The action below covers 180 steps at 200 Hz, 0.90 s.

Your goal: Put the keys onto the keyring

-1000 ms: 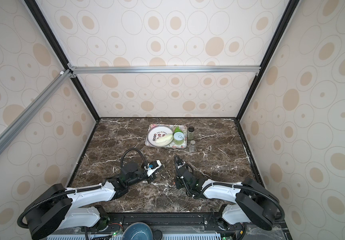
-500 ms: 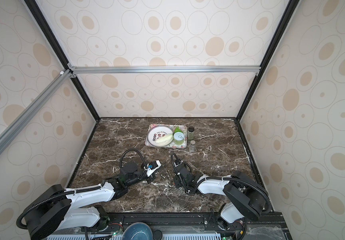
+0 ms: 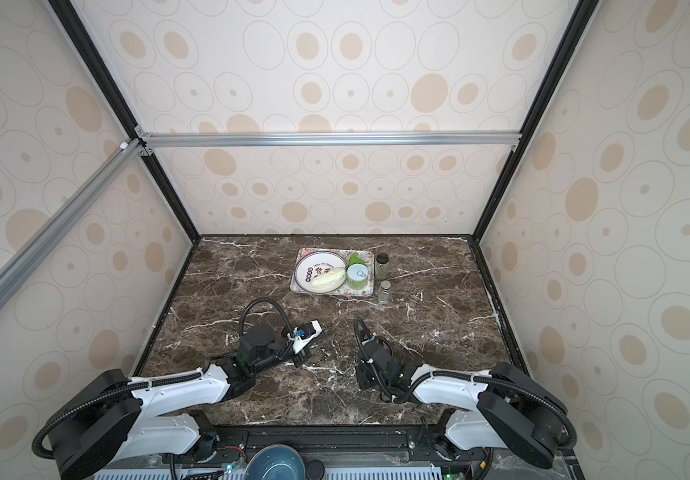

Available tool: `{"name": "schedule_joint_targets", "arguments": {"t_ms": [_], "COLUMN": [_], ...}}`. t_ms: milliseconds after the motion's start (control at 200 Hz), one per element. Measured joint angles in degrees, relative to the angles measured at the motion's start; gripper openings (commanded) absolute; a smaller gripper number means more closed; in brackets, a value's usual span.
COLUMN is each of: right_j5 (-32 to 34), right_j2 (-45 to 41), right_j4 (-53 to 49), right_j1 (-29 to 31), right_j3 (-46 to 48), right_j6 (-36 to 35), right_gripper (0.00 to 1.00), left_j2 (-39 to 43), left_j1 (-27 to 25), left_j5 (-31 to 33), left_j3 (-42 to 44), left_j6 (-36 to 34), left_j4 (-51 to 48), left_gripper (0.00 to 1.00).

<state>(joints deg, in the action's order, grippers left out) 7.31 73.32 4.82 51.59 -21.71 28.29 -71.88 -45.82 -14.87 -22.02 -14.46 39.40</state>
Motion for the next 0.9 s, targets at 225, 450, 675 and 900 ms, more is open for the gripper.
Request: {"name": "schedule_joint_targets", "arguments": {"t_ms": [225, 450, 675, 900], "right_j5": [-0.3, 0.1, 0.4, 1.5], "right_j2": [-1.2, -3.5, 0.3, 3.1], "right_j4": [-1.3, -0.1, 5.6, 7.0], "right_j1": [2.4, 6.1, 8.1, 8.2], "right_j3": [0.3, 2.6, 2.2, 0.4], "right_j6": [2.1, 5.7, 7.8, 7.6], "right_gripper": [0.12, 0.12, 0.12, 0.14], "left_j2": [0.0, 0.0, 0.0, 0.0], "left_j1": [0.0, 0.0, 0.0, 0.0], "left_j5": [0.0, 0.0, 0.0, 0.0], "left_j3": [0.0, 0.0, 0.0, 0.0], "left_j6": [-0.1, -0.2, -0.2, -0.2], "left_j4": [0.0, 0.0, 0.0, 0.0], "left_gripper": [0.00, 0.00, 0.00, 0.00]}}
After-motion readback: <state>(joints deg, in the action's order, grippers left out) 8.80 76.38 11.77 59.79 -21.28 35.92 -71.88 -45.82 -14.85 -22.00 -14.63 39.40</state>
